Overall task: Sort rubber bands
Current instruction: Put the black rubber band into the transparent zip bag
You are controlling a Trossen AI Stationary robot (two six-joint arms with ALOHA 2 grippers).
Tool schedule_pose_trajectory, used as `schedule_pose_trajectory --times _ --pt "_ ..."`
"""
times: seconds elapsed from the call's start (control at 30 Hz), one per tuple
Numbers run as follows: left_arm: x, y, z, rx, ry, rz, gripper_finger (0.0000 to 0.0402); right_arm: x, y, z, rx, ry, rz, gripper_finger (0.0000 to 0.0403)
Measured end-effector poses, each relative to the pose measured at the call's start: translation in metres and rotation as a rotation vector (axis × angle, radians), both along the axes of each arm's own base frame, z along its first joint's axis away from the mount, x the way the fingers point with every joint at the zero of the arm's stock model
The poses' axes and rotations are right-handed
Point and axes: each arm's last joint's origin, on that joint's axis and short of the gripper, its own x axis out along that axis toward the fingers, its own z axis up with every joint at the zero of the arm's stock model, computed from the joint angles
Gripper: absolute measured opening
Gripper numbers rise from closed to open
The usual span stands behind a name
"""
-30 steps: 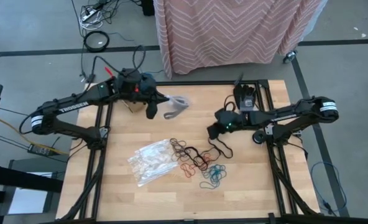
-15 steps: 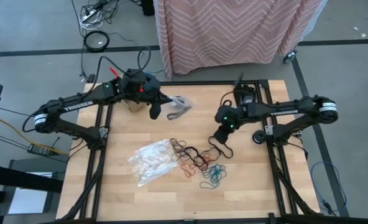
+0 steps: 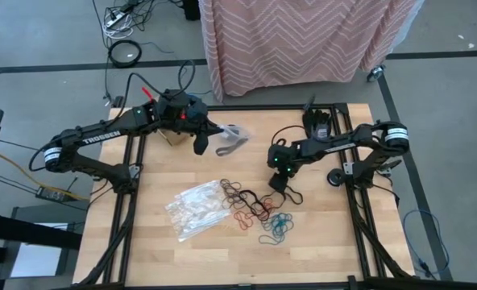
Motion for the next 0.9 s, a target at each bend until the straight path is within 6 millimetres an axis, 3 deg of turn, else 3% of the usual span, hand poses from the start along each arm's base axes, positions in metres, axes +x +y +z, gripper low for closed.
schedule_pose_trajectory --times 0.07,0.2,0.33,0.5,0.9 --pt "0.0 0.0 0.0 0.0 0.0 0.0 0.0 0.001 0.001 -0.001 -0.015 0.009 -0.027 0.0133" --pt "0.0 0.0 0.0 0.0 0.0 0.0 0.0 0.0 0.002 0.006 -0.062 -0.014 -0.052 0.0021" --pt "0.0 0.0 0.0 0.001 -0.003 0.001 0.0 -0.002 0.0 0.023 -0.062 -0.093 -0.12 0.0004" --pt "0.001 0.001 0.003 -0.003 -0.027 0.028 0.0 -0.013 -0.001 0.07 -0.122 -0.294 -0.219 0.0001" --pt "0.017 0.006 0.003 0.008 -0.115 0.102 0.0 -0.05 -0.008 0.216 -0.53 -0.77 -0.489 0.0"
